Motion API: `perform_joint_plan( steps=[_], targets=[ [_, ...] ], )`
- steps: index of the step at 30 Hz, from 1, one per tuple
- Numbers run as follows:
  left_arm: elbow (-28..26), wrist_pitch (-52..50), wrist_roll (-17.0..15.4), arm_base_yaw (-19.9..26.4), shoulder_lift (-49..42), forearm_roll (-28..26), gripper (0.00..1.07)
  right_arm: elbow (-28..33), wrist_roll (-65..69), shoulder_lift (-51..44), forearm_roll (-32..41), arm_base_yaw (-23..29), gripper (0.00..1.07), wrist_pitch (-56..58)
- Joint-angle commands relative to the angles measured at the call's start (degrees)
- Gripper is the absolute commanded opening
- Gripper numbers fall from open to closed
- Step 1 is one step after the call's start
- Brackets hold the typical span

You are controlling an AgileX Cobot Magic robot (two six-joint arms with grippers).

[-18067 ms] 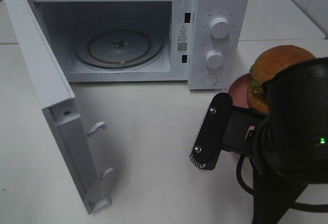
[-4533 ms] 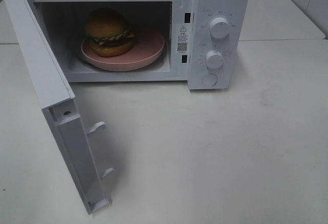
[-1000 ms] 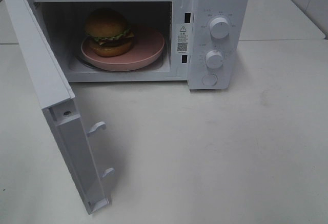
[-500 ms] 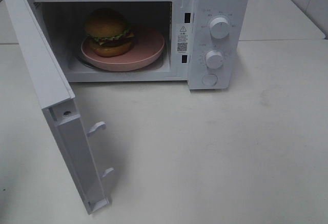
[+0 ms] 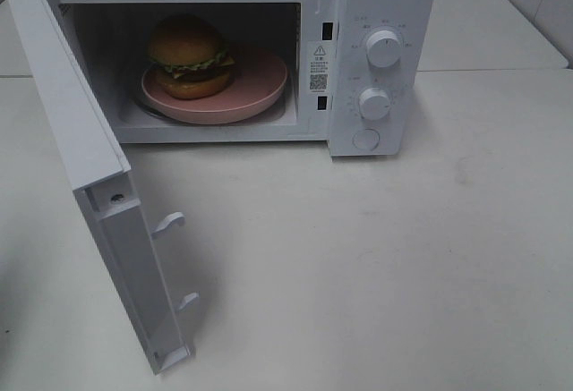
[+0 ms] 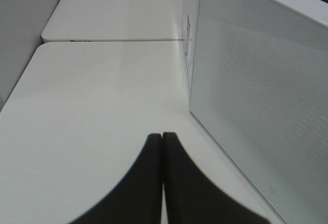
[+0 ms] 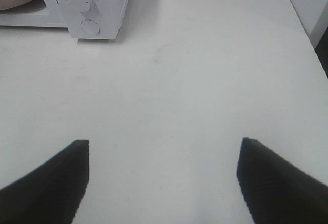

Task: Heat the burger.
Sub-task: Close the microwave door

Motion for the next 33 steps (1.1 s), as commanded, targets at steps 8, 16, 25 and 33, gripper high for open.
perform_joint_plan(
  steps=[8, 16, 25, 33],
  targets=[
    [8.3, -28.6, -0.3, 0.1, 10.0, 0.9, 0.00, 0.1, -0.2, -1.5, 0.1, -0.4, 0.76, -0.6],
    [9.7, -40.3, -2.9, 0.1, 20.6, 4.8, 0.00, 0.1, -0.2, -1.5, 0.1, -0.4, 0.76, -0.6],
    [7.4, -46.3, -6.7, -1.7, 33.1, 11.6, 0.00, 0.1, -0.2, -1.5, 0.1, -0.4, 0.76, -0.6],
    [5.4, -50.8, -6.7, -6.2, 40.9, 16.0, 0.00, 0.1, -0.2, -1.5, 0.1, -0.4, 0.76, -0.6]
  ],
)
